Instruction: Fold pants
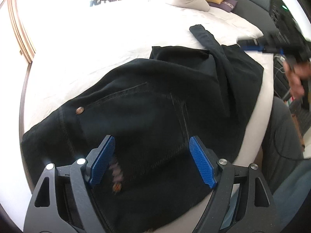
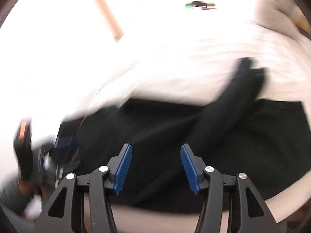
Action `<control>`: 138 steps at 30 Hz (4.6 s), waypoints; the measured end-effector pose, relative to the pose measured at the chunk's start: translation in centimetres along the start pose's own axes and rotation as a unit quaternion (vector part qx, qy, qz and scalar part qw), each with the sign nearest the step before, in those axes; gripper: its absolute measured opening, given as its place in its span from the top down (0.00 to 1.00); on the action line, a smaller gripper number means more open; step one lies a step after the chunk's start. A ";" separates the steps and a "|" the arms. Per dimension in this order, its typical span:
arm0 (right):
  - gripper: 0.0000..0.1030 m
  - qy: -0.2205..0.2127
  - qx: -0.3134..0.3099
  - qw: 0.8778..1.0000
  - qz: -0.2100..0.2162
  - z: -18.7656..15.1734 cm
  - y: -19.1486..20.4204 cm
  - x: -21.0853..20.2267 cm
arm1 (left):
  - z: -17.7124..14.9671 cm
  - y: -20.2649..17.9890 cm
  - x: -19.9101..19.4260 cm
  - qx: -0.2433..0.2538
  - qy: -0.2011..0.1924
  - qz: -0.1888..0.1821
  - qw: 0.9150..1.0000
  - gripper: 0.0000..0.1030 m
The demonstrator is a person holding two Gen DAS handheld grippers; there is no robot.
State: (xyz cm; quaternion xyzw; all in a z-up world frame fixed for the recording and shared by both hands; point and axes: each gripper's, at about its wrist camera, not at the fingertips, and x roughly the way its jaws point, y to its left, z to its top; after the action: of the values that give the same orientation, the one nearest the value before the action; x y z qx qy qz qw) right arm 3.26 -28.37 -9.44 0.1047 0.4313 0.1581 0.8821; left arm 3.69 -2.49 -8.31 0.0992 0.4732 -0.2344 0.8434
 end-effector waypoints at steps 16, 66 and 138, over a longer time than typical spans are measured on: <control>0.46 -0.060 0.335 0.937 0.080 12.3 -20.2 6.3 | 1.9 -0.4 7.2 -0.007 0.061 0.002 0.998 0.24; 0.93 -0.166 0.395 0.904 0.013 -1.6 -29.2 -8.8 | 0.8 -1.3 7.5 -0.027 0.048 0.038 0.998 0.17; 0.43 0.037 0.165 0.985 0.035 -4.9 -11.1 1.7 | 17.8 2.4 13.9 0.095 0.099 -0.113 0.984 0.09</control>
State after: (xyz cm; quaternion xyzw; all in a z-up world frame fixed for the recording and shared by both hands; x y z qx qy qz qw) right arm 2.42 -37.83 -17.24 0.2580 0.4802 0.1197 0.8298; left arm 24.38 -11.50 -10.74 0.1473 0.5381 -0.3613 0.7471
